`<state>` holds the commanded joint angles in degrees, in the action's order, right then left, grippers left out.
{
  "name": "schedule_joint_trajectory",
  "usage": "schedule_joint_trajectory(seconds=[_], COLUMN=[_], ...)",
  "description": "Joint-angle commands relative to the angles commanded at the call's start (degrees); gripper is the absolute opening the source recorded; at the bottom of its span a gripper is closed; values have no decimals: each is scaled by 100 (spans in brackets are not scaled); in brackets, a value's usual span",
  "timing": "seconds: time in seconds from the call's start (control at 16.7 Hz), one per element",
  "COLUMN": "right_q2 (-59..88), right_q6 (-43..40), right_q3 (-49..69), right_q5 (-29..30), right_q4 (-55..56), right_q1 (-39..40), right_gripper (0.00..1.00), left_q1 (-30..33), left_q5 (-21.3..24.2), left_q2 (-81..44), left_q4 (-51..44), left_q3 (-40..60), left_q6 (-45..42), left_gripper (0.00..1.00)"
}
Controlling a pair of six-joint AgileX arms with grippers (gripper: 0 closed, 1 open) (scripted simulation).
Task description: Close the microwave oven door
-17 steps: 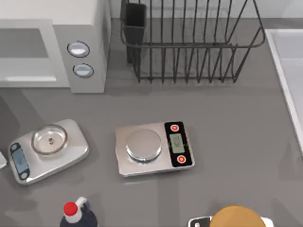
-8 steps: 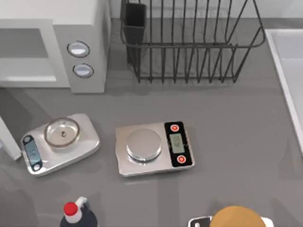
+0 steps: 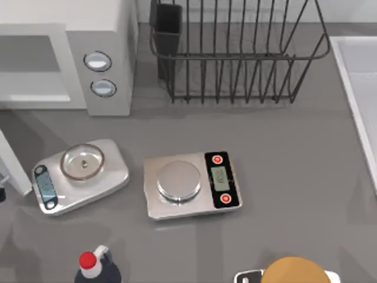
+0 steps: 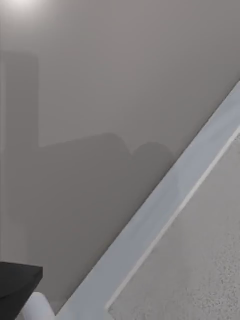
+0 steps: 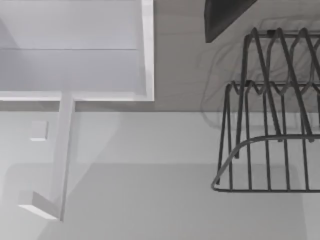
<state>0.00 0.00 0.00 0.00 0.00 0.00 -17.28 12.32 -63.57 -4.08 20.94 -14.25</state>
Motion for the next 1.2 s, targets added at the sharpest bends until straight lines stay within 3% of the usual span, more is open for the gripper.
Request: schedule_joint_trajectory(seconds=[0.24, 0.48, 0.9, 1.2], right_q2=[0, 0, 0, 0], right_q6=[0, 0, 0, 0], right_q3=[0, 0, 0, 0], right_q5=[0, 0, 0, 0], right_q4=[0, 0, 0, 0], right_q1=[0, 0, 0, 0], right_gripper=[100, 100, 100, 100], left_q1=[1321, 2121, 2181, 2149], left_q5=[-858, -1392, -1423, -1387], left_q2=[329, 386, 277, -776], left_q4=[38, -52, -31, 419], left_q3=[-140, -146, -74, 595], left_q6=[925, 1608, 1679, 1647], left_gripper=[0, 0, 0, 0])
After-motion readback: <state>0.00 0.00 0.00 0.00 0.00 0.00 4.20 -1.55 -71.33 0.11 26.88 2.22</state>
